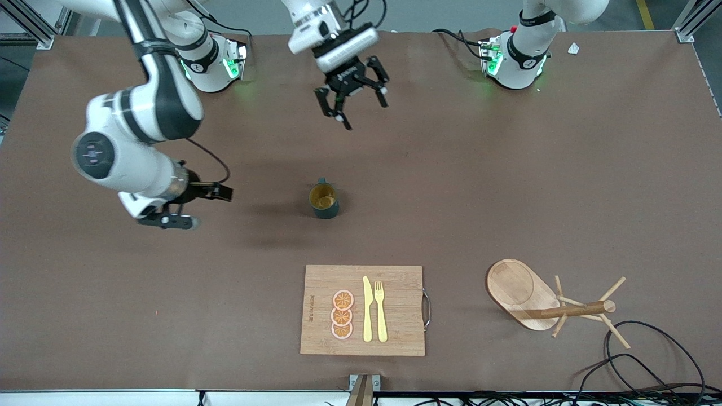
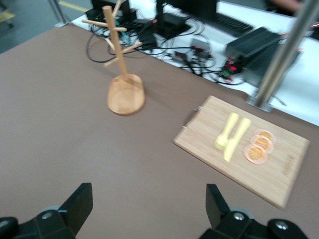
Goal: Transfer cup from left to right arm and place
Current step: 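Grasp the teal mug with the right gripper while the left gripper withdraws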
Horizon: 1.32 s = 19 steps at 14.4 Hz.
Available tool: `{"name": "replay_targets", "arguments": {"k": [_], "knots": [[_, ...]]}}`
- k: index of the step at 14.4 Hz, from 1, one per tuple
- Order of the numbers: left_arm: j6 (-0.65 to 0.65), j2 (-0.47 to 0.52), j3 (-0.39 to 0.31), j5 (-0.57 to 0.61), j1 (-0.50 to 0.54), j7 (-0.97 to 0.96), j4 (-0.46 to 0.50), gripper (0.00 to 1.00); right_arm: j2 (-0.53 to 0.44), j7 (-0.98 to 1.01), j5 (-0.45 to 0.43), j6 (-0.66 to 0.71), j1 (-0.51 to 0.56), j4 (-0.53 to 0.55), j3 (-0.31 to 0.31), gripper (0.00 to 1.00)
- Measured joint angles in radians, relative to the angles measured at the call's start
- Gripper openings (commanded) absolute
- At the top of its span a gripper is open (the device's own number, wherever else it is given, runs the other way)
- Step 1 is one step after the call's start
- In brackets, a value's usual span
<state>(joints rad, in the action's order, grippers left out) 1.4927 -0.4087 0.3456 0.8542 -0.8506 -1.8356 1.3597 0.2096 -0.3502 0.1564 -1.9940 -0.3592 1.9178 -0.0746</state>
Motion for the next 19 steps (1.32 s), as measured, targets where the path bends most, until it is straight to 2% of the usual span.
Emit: {"name": "replay_targets", "arguments": {"k": [5, 8, 11, 14, 15, 16, 19], "knots": [[0.058, 0.102, 0.002, -0.244, 0.305, 0.421, -0.004, 1.0, 0.008, -0.157, 0.015, -0.146, -0.147, 0.069, 0.001, 1.0], [0.069, 0.159, 0.002, -0.366, 0.488, 0.698, -0.01, 1.0, 0.054, -0.237, 0.017, -0.241, -0.21, 0.081, 0.0, 0.99], [0.096, 0.164, 0.0, -0.457, 0.63, 0.925, -0.02, 1.0, 0.114, -0.31, 0.017, -0.324, -0.27, 0.083, 0.0, 0.97], [0.133, 0.152, -0.002, -0.491, 0.749, 1.192, -0.023, 1.0, 0.159, -0.339, 0.017, -0.379, -0.3, 0.083, 0.0, 0.86], [0.135, 0.148, -0.002, -0.495, 0.773, 1.251, -0.024, 1.0, 0.171, -0.343, 0.017, -0.394, -0.304, 0.083, 0.0, 0.78], [0.135, 0.145, -0.002, -0.504, 0.789, 1.298, -0.025, 1.0, 0.18, -0.345, 0.017, -0.406, -0.305, 0.083, 0.0, 0.73], [0.098, 0.146, -0.002, -0.567, 0.819, 1.346, -0.031, 1.0, 0.194, -0.345, 0.017, -0.43, -0.306, 0.083, -0.001, 0.67]]}}
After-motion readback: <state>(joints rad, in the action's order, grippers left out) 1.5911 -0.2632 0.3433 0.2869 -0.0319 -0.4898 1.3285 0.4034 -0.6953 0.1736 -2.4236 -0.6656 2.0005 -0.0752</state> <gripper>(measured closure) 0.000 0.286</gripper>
